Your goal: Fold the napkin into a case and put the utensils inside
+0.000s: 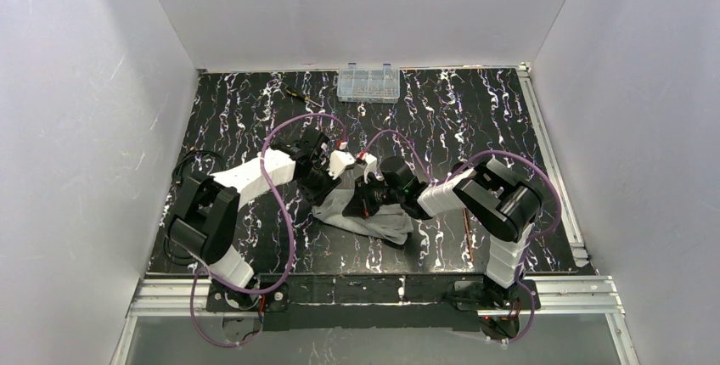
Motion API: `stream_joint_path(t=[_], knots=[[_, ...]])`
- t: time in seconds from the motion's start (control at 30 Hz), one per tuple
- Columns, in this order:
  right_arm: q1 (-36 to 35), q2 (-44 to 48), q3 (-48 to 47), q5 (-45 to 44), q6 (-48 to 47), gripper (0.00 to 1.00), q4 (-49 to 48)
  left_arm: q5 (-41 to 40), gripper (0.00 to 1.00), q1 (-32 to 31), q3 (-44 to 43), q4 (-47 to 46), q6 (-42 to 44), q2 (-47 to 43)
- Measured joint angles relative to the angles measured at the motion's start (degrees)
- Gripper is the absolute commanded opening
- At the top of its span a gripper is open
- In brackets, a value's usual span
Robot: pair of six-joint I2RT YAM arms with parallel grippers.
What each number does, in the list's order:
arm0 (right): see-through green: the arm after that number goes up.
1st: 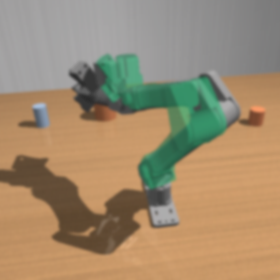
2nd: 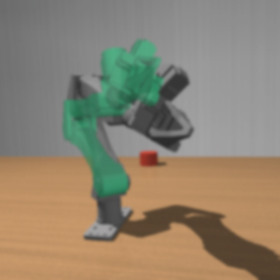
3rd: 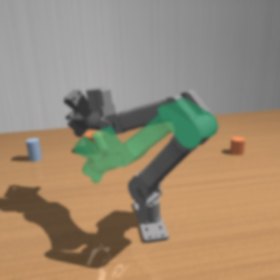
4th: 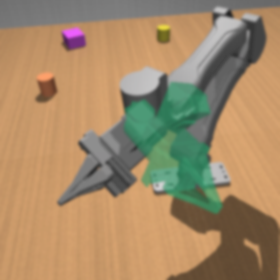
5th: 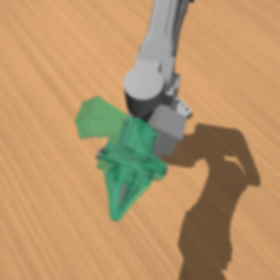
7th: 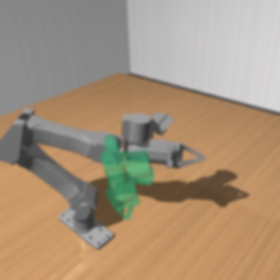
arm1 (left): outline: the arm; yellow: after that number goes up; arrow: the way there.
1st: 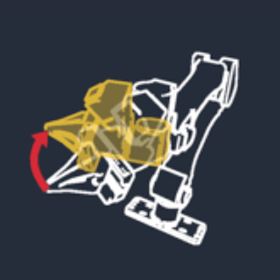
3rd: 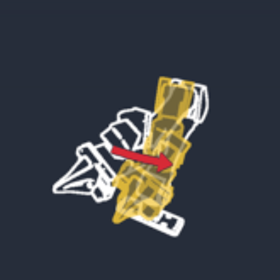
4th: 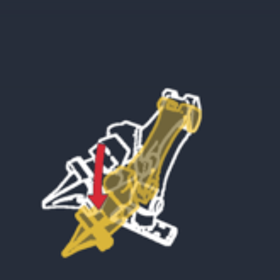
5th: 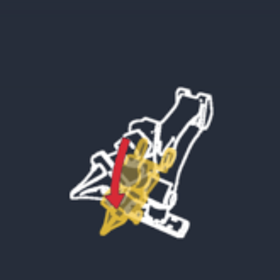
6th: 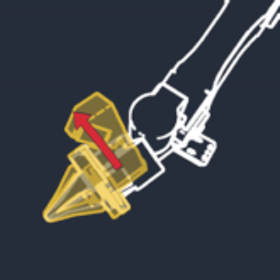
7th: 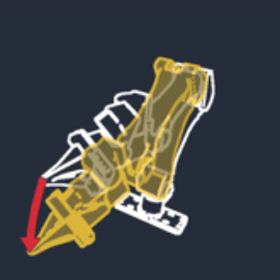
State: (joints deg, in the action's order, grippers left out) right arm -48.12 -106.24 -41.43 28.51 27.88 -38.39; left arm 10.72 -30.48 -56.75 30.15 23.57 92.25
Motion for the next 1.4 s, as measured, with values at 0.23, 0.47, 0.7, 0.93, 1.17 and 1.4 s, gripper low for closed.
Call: stream_joint_path(t=[0.23,0.47,0.7,0.93,1.17,1.4], knots=[[0.1,0.0,0.0,0.0,1.1,0.01,0.2,0.4,0.27,0.0,0.0,-0.9,0.0,0.7],[0.2,0.0,0.1,0.0,2.1,0.01,0.6,-0.9,0.46,0.0,0.0,-1.9,0.0,1.2],[0.2,0.0,0.5,0.0,2.4,0.01,-1.3,-2.0,0.56,-0.1,-2.2,0.9,1.1,1.2],[0.0,-0.2,1.4,1.1,3.0,0.01,-2.7,-7.1,0.97,0.0,-5.0,0.8,3.0,1.0],[-1.0,-0.7,2.6,3.8,3.5,0.01,-2.4,-2.6,0.99,4.3,-16.3,-1.4,3.2,-0.6],[-1.0,-0.7,2.6,4.3,3.5,0.01,-2.3,2.6,0.85,4.7,-15.8,-0.6,4.3,-6.1]])
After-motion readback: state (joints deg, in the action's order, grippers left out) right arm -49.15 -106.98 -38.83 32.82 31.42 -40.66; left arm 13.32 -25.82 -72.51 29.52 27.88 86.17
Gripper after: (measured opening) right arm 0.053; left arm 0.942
